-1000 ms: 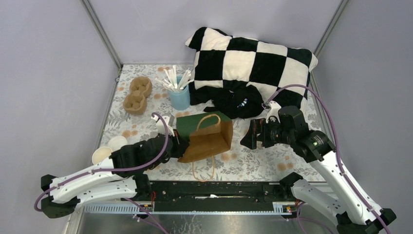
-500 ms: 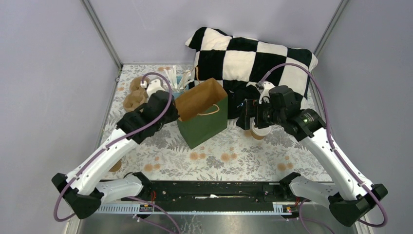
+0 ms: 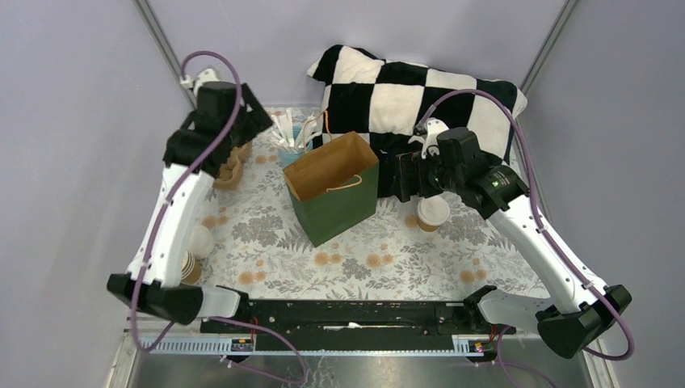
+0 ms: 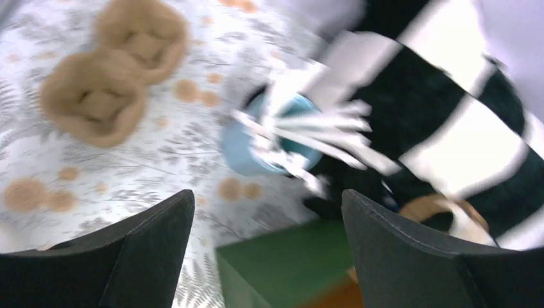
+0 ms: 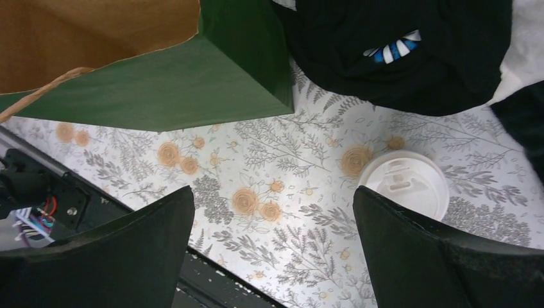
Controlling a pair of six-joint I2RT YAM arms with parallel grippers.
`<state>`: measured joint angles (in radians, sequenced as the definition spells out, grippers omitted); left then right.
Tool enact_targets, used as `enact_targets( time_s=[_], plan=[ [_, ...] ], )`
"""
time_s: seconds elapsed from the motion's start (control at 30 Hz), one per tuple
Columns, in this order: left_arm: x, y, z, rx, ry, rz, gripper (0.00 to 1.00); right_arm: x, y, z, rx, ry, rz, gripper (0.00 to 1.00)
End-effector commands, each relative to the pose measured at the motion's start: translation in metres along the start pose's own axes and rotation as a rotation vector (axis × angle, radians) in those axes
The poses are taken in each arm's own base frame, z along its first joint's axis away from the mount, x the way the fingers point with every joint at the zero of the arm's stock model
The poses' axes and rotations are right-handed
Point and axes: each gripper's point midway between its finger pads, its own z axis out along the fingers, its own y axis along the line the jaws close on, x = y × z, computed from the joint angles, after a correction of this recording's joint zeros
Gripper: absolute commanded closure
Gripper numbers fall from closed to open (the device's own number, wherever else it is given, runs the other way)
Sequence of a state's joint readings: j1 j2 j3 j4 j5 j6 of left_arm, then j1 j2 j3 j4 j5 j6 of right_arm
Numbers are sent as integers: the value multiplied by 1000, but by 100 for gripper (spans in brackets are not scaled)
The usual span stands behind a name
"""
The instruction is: Pack the takeout coffee
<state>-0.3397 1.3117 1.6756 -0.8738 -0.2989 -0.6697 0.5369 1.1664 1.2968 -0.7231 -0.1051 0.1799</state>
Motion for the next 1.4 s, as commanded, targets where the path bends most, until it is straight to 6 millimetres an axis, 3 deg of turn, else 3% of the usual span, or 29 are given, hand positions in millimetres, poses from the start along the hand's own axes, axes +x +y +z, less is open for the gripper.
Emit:
enact_targets(
  time_s=[0.0, 0.17, 0.3, 0.43, 0.6, 0.77, 0.93, 1.1, 1.37],
  plan=[
    [5, 82, 57, -210, 112, -83, 10, -22, -6, -6, 48, -77, -91, 0],
    [12, 153, 127, -366, 160, -71, 12, -16, -23, -4, 136, -66, -122, 0],
    [20, 190, 176, -457, 232, 54, 21, -13, -40, -3, 196, -51, -116, 0],
    [41, 215, 209, -522, 333, 131, 42, -18, -62, -4, 261, -46, -90, 0],
    [50, 218, 238, -495, 378, 157, 60, -25, -78, 3, 311, -35, -87, 0],
    [43, 225, 247, -532, 376, 193, 77, -27, -89, 8, 350, -27, -87, 0],
    [48, 227, 244, -535, 400, 198, 85, -29, -95, 12, 369, -24, -82, 0],
    [38, 221, 242, -528, 390, 202, 99, -28, -99, 12, 376, -18, -68, 0],
    [12, 215, 222, -585, 344, 167, 100, -27, -99, 11, 375, -26, -65, 0]
  ],
)
